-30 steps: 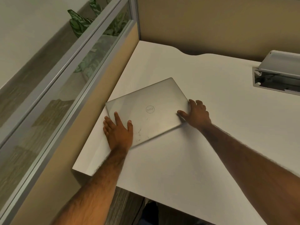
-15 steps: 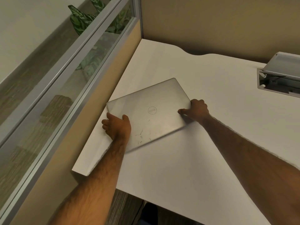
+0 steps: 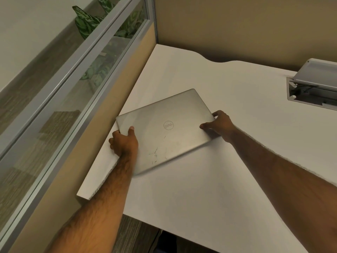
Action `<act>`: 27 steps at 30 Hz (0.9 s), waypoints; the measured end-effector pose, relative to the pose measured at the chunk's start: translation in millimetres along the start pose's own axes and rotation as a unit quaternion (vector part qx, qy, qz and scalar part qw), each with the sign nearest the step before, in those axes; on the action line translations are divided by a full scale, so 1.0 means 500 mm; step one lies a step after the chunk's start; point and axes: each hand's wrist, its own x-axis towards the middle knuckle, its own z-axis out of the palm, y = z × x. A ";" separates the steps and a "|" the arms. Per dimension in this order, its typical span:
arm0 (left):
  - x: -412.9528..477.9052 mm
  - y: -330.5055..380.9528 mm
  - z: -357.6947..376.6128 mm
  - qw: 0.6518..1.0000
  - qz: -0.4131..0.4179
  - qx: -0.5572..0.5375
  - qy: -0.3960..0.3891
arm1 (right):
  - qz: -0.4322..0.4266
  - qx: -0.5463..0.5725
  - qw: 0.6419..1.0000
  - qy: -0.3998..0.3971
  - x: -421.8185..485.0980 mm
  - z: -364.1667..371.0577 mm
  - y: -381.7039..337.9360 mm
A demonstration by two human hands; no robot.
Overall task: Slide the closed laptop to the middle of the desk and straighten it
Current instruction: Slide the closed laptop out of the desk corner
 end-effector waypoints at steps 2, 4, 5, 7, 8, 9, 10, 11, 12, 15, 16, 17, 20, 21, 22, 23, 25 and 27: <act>0.000 0.001 -0.001 1.000 0.000 -0.017 0.001 | -0.003 0.008 1.000 -0.002 -0.006 -0.003 0.002; -0.001 0.001 0.000 1.000 0.004 -0.029 -0.001 | -0.004 0.008 1.000 0.001 -0.012 -0.006 0.007; -0.002 0.002 0.001 0.999 0.007 -0.034 -0.002 | -0.003 0.009 1.000 0.003 -0.015 -0.008 0.010; -0.008 0.006 0.005 0.999 0.014 -0.042 -0.005 | 0.000 0.018 1.000 0.009 -0.021 -0.016 0.019; -0.012 0.009 0.009 0.999 0.018 -0.047 -0.006 | 0.002 0.025 1.000 0.013 -0.024 -0.021 0.025; -0.019 0.013 0.013 0.998 0.020 -0.052 -0.008 | 0.004 0.029 0.999 0.018 -0.027 -0.028 0.032; -0.028 0.016 0.018 0.998 0.023 -0.057 -0.010 | 0.006 0.030 0.999 0.023 -0.031 -0.036 0.040; -0.039 0.019 0.024 0.998 0.024 -0.059 -0.014 | 0.009 0.031 0.999 0.029 -0.034 -0.046 0.049; -0.050 0.021 0.031 0.998 0.025 -0.061 -0.018 | 0.011 0.032 0.999 0.035 -0.039 -0.057 0.059; -0.094 0.025 0.056 0.997 0.033 -0.063 -0.028 | 0.019 0.037 0.998 0.053 -0.052 -0.100 0.091; -0.111 0.028 0.066 0.997 0.036 -0.063 -0.032 | 0.022 0.035 0.997 0.060 -0.056 -0.116 0.103; -0.129 0.030 0.075 0.997 0.038 -0.062 -0.034 | 0.024 0.035 0.997 0.065 -0.060 -0.133 0.115; -0.186 0.038 0.106 0.996 0.044 -0.060 -0.048 | 0.030 0.038 0.996 0.078 -0.073 -0.185 0.154; -0.206 0.041 0.116 0.995 0.047 -0.063 -0.054 | 0.032 0.036 0.995 0.086 -0.078 -0.203 0.169; -0.229 0.042 0.127 0.995 0.051 -0.065 -0.058 | 0.034 0.036 0.994 0.093 -0.084 -0.223 0.185; -0.253 0.044 0.137 0.994 0.057 -0.064 -0.063 | 0.038 0.038 0.994 0.099 -0.090 -0.244 0.202; -0.292 0.050 0.156 0.993 0.064 -0.062 -0.071 | 0.046 0.045 0.992 0.106 -0.100 -0.279 0.232; -0.336 0.059 0.178 0.992 0.070 -0.058 -0.082 | 0.055 0.055 0.991 0.113 -0.112 -0.319 0.267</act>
